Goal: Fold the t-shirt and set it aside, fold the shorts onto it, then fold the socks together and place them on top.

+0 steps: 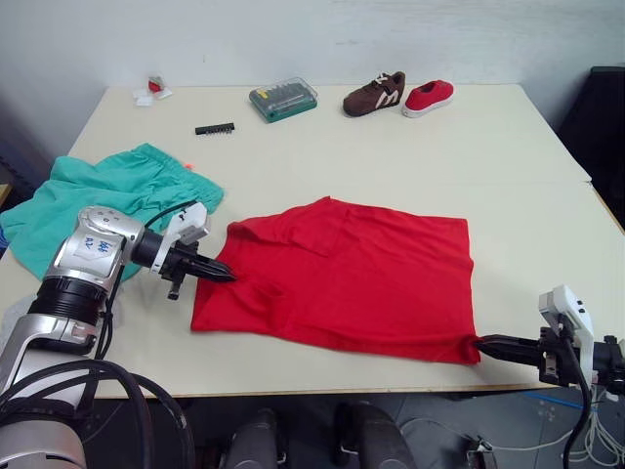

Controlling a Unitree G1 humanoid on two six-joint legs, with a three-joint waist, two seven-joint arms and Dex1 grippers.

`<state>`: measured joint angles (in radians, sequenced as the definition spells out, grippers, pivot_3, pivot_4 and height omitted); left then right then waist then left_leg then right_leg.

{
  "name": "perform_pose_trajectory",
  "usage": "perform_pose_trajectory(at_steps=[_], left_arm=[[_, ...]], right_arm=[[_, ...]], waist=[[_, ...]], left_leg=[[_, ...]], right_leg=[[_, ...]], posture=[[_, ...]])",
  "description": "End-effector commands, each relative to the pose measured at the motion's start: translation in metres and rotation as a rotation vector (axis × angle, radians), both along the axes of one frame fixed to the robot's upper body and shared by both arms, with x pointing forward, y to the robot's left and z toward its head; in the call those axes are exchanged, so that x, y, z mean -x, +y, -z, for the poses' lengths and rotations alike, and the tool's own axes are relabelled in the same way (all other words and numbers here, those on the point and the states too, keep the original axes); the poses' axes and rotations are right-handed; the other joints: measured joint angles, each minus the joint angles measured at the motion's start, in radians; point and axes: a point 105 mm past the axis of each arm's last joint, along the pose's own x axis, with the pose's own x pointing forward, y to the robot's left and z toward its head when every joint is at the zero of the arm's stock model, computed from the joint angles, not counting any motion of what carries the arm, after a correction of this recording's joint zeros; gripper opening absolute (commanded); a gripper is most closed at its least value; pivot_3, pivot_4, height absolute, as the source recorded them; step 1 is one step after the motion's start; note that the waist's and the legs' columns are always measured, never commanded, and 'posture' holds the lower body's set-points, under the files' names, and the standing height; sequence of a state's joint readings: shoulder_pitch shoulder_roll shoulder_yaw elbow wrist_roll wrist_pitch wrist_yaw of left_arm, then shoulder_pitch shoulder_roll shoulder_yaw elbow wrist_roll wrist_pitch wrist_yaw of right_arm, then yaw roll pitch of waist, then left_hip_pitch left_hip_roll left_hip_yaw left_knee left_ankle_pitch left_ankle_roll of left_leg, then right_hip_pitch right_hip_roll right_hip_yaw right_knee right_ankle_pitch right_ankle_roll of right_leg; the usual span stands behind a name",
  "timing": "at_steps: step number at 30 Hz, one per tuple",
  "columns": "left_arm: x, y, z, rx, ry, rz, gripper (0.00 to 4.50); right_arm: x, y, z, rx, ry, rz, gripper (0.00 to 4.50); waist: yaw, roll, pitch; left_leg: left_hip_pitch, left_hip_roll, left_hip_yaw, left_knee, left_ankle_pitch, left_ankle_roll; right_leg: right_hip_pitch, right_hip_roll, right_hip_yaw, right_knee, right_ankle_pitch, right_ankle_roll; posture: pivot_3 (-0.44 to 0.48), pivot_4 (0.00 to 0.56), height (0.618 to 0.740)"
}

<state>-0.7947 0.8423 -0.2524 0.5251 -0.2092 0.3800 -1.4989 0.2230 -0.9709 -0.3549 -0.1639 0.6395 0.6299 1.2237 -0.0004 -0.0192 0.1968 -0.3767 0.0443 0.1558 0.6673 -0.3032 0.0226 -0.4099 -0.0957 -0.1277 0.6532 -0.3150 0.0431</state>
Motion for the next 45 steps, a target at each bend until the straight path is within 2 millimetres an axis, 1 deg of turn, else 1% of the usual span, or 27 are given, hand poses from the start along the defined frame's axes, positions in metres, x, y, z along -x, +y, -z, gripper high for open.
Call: perform_pose_trajectory(at_steps=[1, 3, 5, 10, 14, 17, 19, 22, 25, 26, 27, 28, 29, 32, 33, 34, 36, 37, 38, 39, 40, 41, 42, 43, 44, 45], left_arm=[[-0.009, 0.004, -0.007, 0.016, -0.055, -0.047, 0.0], [-0.015, 0.004, -0.009, 0.027, -0.072, -0.069, 0.0], [-0.018, 0.002, -0.009, 0.036, -0.084, -0.072, 0.0], [-0.025, -0.003, -0.009, 0.042, -0.109, -0.079, 0.0], [-0.029, -0.004, -0.009, 0.045, -0.124, -0.086, 0.0], [-0.031, -0.005, -0.008, 0.042, -0.132, -0.086, 0.0], [-0.032, -0.005, -0.008, 0.042, -0.137, -0.088, 0.0], [-0.034, -0.004, -0.007, 0.039, -0.147, -0.097, 0.0], [-0.035, -0.002, -0.006, 0.039, -0.156, -0.111, 0.0], [-0.036, -0.001, -0.006, 0.041, -0.156, -0.12, 0.0], [-0.037, 0.0, -0.006, 0.044, -0.163, -0.127, 0.0], [-0.038, 0.001, -0.007, 0.049, -0.171, -0.139, 0.5], [-0.039, 0.002, -0.009, 0.053, -0.184, -0.147, 0.73], [-0.038, 0.007, -0.017, 0.072, -0.222, -0.167, 1.6], [-0.039, 0.01, -0.022, 0.091, -0.237, -0.185, 1.99], [-0.039, 0.012, -0.026, 0.105, -0.247, -0.198, 2.27], [-0.033, 0.015, -0.04, 0.161, -0.263, -0.213, 2.91], [-0.028, 0.015, -0.05, 0.2, -0.266, -0.208, 3.24], [-0.018, 0.011, -0.063, 0.253, -0.26, -0.191, 3.51], [-0.008, 0.005, -0.072, 0.29, -0.246, -0.162, 3.51], [0.002, -0.001, -0.075, 0.304, -0.236, -0.131, 3.51], [0.012, -0.011, -0.073, 0.302, -0.229, -0.088, 3.51], [0.019, -0.017, -0.07, 0.298, -0.225, -0.063, 3.53], [0.026, -0.024, -0.064, 0.289, -0.225, -0.032, 3.53], [0.034, -0.029, -0.059, 0.297, -0.212, -0.001, 3.53], [0.039, -0.032, -0.048, 0.286, -0.196, 0.008, 3.11]], right_arm=[[-0.004, -0.006, 0.002, 0.009, -0.007, 0.015, 0.06], [-0.006, -0.012, 0.006, 0.03, -0.004, 0.028, 0.06], [-0.008, -0.015, 0.006, 0.035, -0.008, 0.029, 0.06], [-0.016, -0.014, -0.001, 0.028, -0.034, 0.021, 0.06], [-0.019, -0.014, -0.005, 0.065, -0.049, -0.028, 0.06], [-0.027, -0.013, -0.008, 0.101, -0.072, -0.059, 0.06], [-0.03, -0.014, -0.007, 0.137, -0.072, -0.087, 0.06], [-0.032, -0.017, 0.001, 0.201, -0.073, -0.115, 0.06], [-0.041, -0.021, 0.0, 0.204, -0.098, -0.066, 0.06], [-0.043, -0.022, -0.002, 0.198, -0.106, -0.054, 0.33], [-0.044, -0.022, -0.003, 0.195, -0.113, -0.047, 0.44], [-0.044, -0.023, -0.006, 0.191, -0.119, -0.042, 0.71], [-0.044, -0.023, -0.009, 0.191, -0.129, -0.04, 1.0], [-0.043, -0.024, -0.02, 0.193, -0.176, -0.024, 2.02], [-0.043, -0.024, -0.026, 0.187, -0.198, -0.012, 2.45], [-0.042, -0.024, -0.031, 0.182, -0.213, -0.004, 2.78], [-0.041, -0.023, -0.044, 0.172, -0.261, 0.02, 3.51], [-0.039, -0.02, -0.052, 0.167, -0.293, 0.023, 3.86], [-0.037, -0.011, -0.06, 0.158, -0.332, 0.015, 3.88], [-0.034, 0.0, -0.066, 0.149, -0.366, -0.006, 3.88], [-0.03, 0.011, -0.069, 0.137, -0.388, -0.028, 3.88], [-0.028, 0.027, -0.071, 0.119, -0.412, -0.059, 3.88], [-0.027, 0.038, -0.072, 0.106, -0.426, -0.077, 3.43], [-0.026, 0.05, -0.072, 0.099, -0.445, -0.101, 3.21], [-0.022, 0.063, -0.071, 0.094, -0.463, -0.142, 2.86], [-0.02, 0.077, -0.066, 0.1, -0.478, -0.188, 2.45]], waist=[[0.0, 0.0, 0.0], [0.0, 0.0, 0.0], [0.0, 0.0, 0.0], [-0.001, 0.0, 0.0], [-0.002, 0.0, 0.0], [-0.002, 0.0, 0.0], [-0.002, 0.0, 0.0], [-0.001, 0.0, 0.0], [-0.001, 0.0, 0.0], [-0.001, 0.0, 0.0], [-0.002, 0.0, 0.0], [-0.002, 0.0, 0.0], [-0.001, 0.0, 0.0], [-0.002, 0.0, 0.0], [-0.003, 0.0, 0.0], [-0.003, 0.0, 0.0], [-0.004, 0.0, 0.0], [-0.004, 0.0, 0.0], [-0.005, 0.0, 0.0], [-0.005, 0.0, 0.0], [-0.005, 0.0, 0.0], [-0.004, 0.0, 0.0], [-0.004, 0.0, 0.0], [-0.003, 0.0, 0.0], [-0.003, 0.0, 0.0], [-0.002, 0.0, 0.0]], left_leg=[[0.0, 0.0, 0.0, 0.0, 0.0, 0.0], [0.0, 0.0, 0.0, 0.0, 0.0, 0.0], [0.0, 0.0, 0.0, 0.001, 0.0, 0.0], [0.0, 0.0, 0.0, 0.001, 0.0, 0.0], [0.0, 0.0, 0.001, 0.0, 0.0, 0.0], [0.0, 0.0, 0.001, 0.001, 0.001, -0.001], [0.0, 0.0, 0.001, 0.001, 0.001, 0.0], [0.0, 0.0, 0.001, 0.001, 0.001, 0.0], [0.0, 0.0, 0.002, 0.001, 0.001, -0.001], [0.0, 0.0, 0.002, 0.001, 0.001, -0.001], [0.0, 0.0, 0.002, 0.001, 0.001, -0.001], [0.0, 0.0, 0.002, 0.002, 0.001, 0.0], [0.0, 0.0, 0.002, 0.002, 0.001, 0.0], [0.0, 0.0, 0.002, 0.002, 0.001, -0.001], [0.0, 0.0, 0.002, 0.001, 0.001, -0.001], [0.0, 0.001, 0.002, 0.001, 0.001, -0.001], [0.0, 0.001, 0.002, 0.001, 0.001, -0.001], [0.0, 0.001, 0.002, 0.001, 0.001, -0.001], [0.0, 0.001, 0.002, 0.001, 0.001, -0.001], [0.0, 0.001, 0.002, 0.0, 0.001, -0.001], [0.0, 0.001, 0.002, 0.0, 0.001, -0.002], [0.0, 0.002, 0.002, 0.0, 0.002, -0.003], [0.0, 0.002, 0.002, 0.0, 0.002, -0.003], [0.002, 0.002, 0.002, 0.0, 0.002, -0.003], [0.002, 0.002, 0.002, 0.0, 0.002, -0.003], [0.003, 0.001, 0.002, -0.001, 0.001, -0.003]], right_leg=[[0.0, 0.0, 0.0, 0.0, 0.0, 0.0], [0.0, 0.0, 0.0, 0.0, 0.0, 0.0], [0.0, 0.0, 0.0, 0.0, 0.0, 0.0], [0.0, 0.0, 0.0, 0.001, 0.0, 0.0], [0.0, 0.0, 0.0, 0.001, 0.0, 0.0], [-0.001, 0.0, 0.0, 0.001, 0.0, 0.0], [-0.001, 0.0, 0.0, 0.001, 0.0, 0.0], [-0.001, 0.0, 0.0, 0.001, 0.0, 0.0], [-0.001, 0.0, 0.0, 0.001, 0.0, 0.0], [-0.001, 0.0, 0.0, 0.001, 0.0, 0.0], [-0.001, 0.0, 0.0, 0.001, 0.0, 0.0], [-0.001, -0.001, 0.0, 0.002, 0.0, 0.0], [-0.001, -0.001, 0.0, 0.002, 0.0, 0.0], [-0.001, -0.001, 0.0, 0.002, 0.0, 0.0], [-0.001, 0.0, 0.0, 0.002, 0.0, 0.0], [-0.001, 0.0, 0.0, 0.002, 0.0, 0.0], [-0.002, 0.0, 0.0, 0.002, 0.0, 0.0], [-0.002, 0.0, 0.001, 0.002, 0.0, 0.0], [-0.002, 0.0, 0.001, 0.003, 0.0, 0.0], [-0.002, 0.0, 0.001, 0.002, 0.0, 0.0], [-0.002, 0.0, 0.001, 0.003, 0.0, 0.0], [-0.002, 0.0, 0.001, 0.002, 0.0, 0.0], [-0.002, 0.0, 0.001, 0.002, 0.0, 0.0], [0.0, 0.0, 0.002, 0.002, 0.0, 0.0], [0.0, 0.0, 0.002, 0.002, 0.0, 0.0], [0.0, 0.0, 0.004, 0.002, 0.0, 0.0]], posture=[[0.0, 0.15, 0.74], [0.0, 0.15, 0.74], [0.0, 0.15, 0.74], [0.0, 0.15, 0.74], [0.0, 0.15, 0.74], [0.0, 0.15, 0.74], [0.0, 0.15, 0.74], [0.0, 0.15, 0.74], [0.0, 0.15, 0.74], [0.0, 0.15, 0.74], [0.0, 0.15, 0.74], [0.0, 0.15, 0.74], [0.0, 0.15, 0.74], [0.0, 0.15, 0.74], [0.0, 0.15, 0.74], [0.0, 0.15, 0.74], [0.0, 0.15, 0.74], [0.0, 0.15, 0.74], [0.0, 0.15, 0.74], [0.0, 0.15, 0.74], [0.0, 0.15, 0.74], [0.0, 0.15, 0.74], [0.0, 0.15, 0.74], [0.0, 0.15, 0.74], [0.0, 0.15, 0.74], [0.0, 0.15, 0.74]])
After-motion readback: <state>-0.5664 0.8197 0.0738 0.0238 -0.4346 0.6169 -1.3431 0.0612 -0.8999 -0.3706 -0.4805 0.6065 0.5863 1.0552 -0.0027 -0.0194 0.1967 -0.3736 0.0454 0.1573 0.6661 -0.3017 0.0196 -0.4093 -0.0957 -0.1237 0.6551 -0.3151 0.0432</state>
